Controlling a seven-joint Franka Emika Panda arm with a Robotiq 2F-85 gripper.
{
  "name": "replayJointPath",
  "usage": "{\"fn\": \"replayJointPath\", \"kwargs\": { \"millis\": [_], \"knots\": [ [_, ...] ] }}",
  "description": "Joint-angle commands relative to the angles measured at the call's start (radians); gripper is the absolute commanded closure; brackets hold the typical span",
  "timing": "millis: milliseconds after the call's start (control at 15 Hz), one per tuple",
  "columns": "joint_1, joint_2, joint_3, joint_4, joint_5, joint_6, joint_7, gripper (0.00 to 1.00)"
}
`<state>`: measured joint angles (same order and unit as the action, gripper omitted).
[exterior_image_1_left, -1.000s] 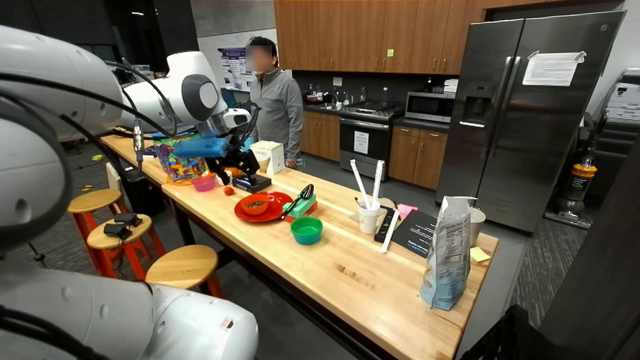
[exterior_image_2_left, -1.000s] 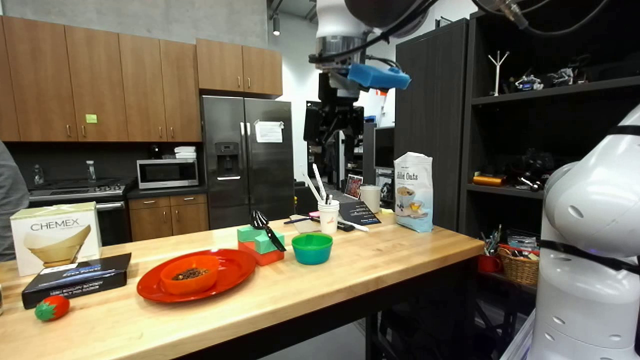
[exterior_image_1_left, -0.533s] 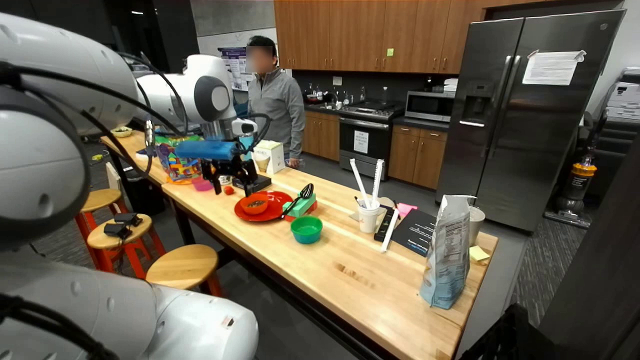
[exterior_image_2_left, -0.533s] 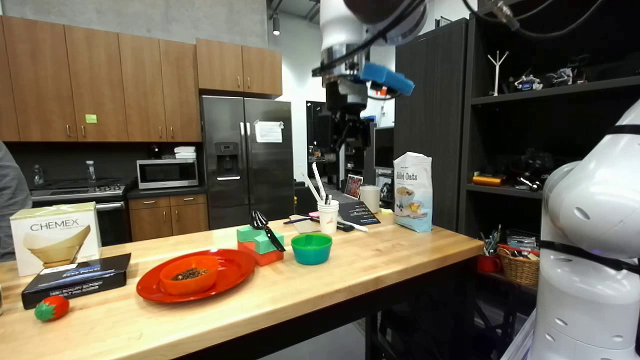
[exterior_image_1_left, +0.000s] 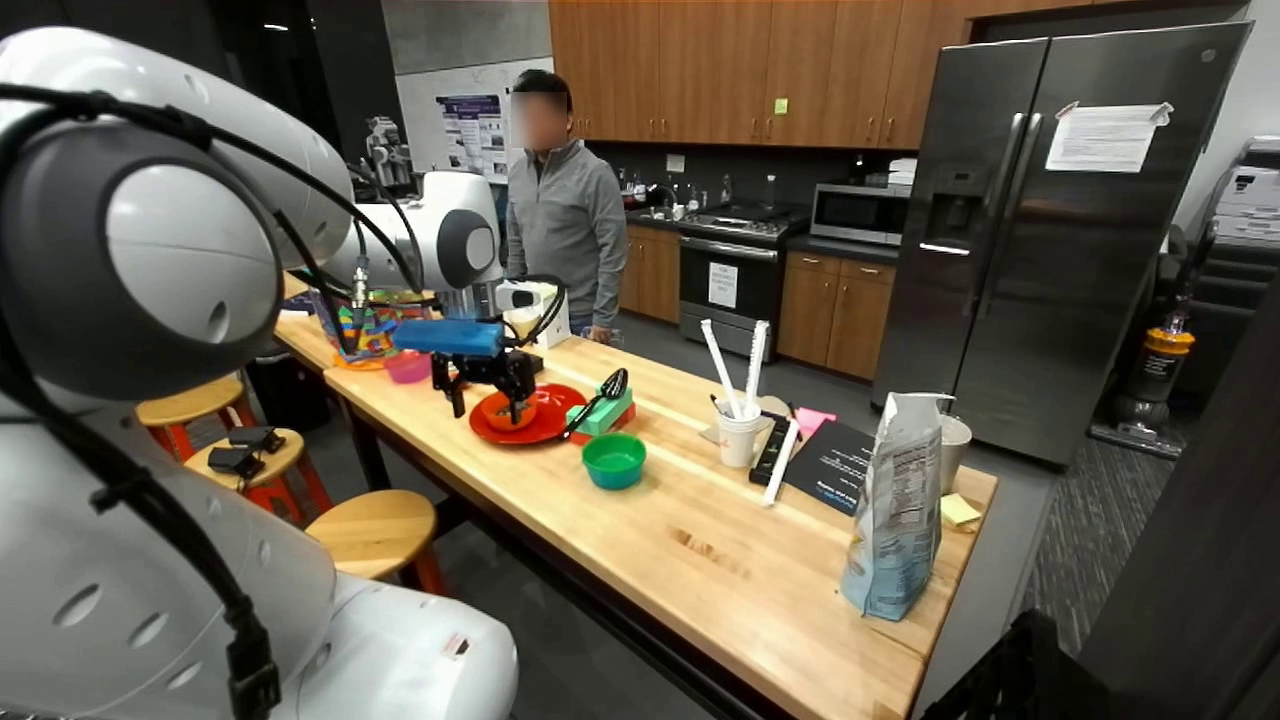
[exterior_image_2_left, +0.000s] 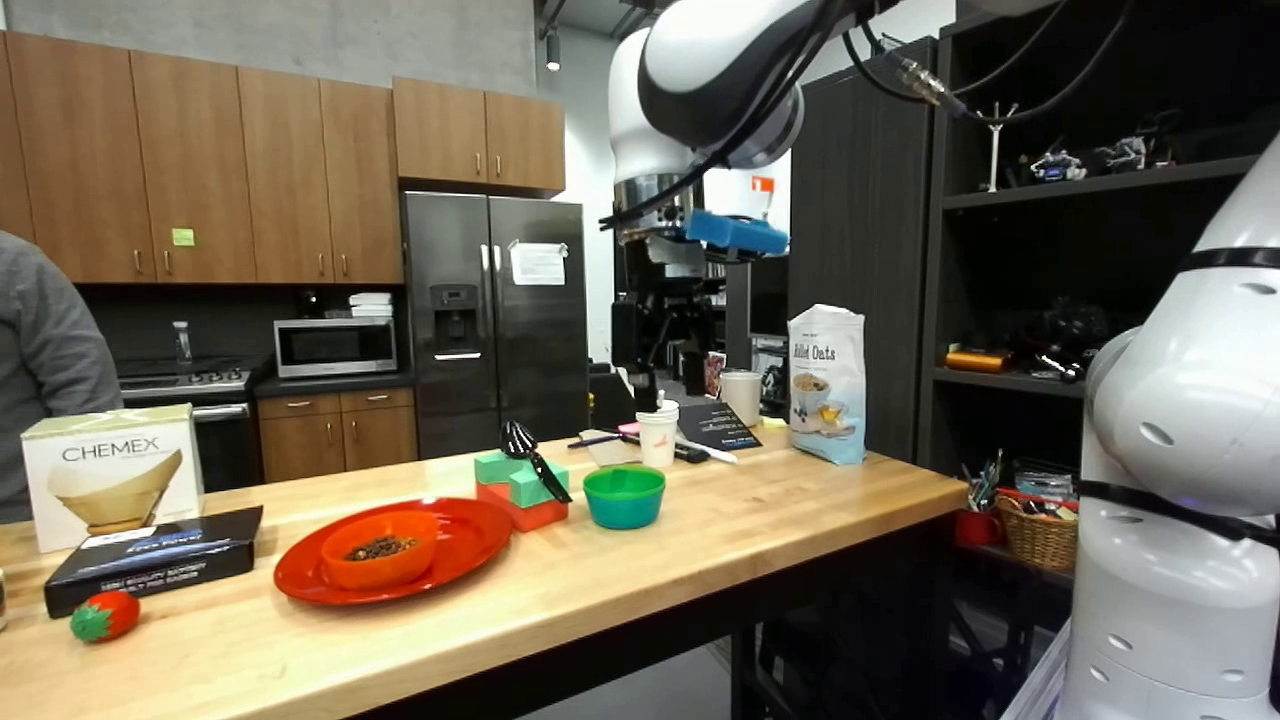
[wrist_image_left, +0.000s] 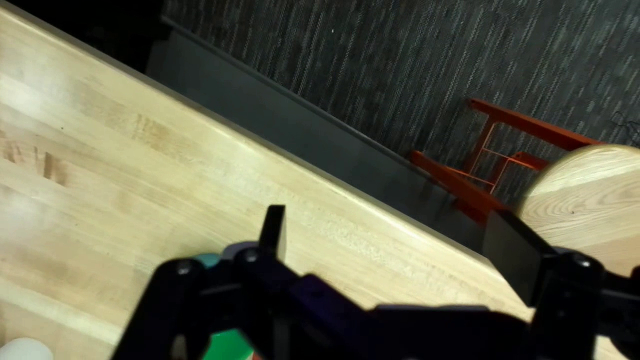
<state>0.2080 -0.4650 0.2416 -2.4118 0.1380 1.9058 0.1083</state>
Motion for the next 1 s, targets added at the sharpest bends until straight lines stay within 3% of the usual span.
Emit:
{"fn": "replayJointPath", "kwargs": {
  "millis": [0,600,933],
  "knots": [
    [0.009,0.006,-0.002,-0.027,0.017,0.033,0.015,0.00],
    [-0.026,0.203,-0.027,0.044,-0.080,0.205,-0.058,0.00],
    [-0.047,0.278,-0.040,0.147,-0.143,0.209,-0.037,0.00]
  ]
}}
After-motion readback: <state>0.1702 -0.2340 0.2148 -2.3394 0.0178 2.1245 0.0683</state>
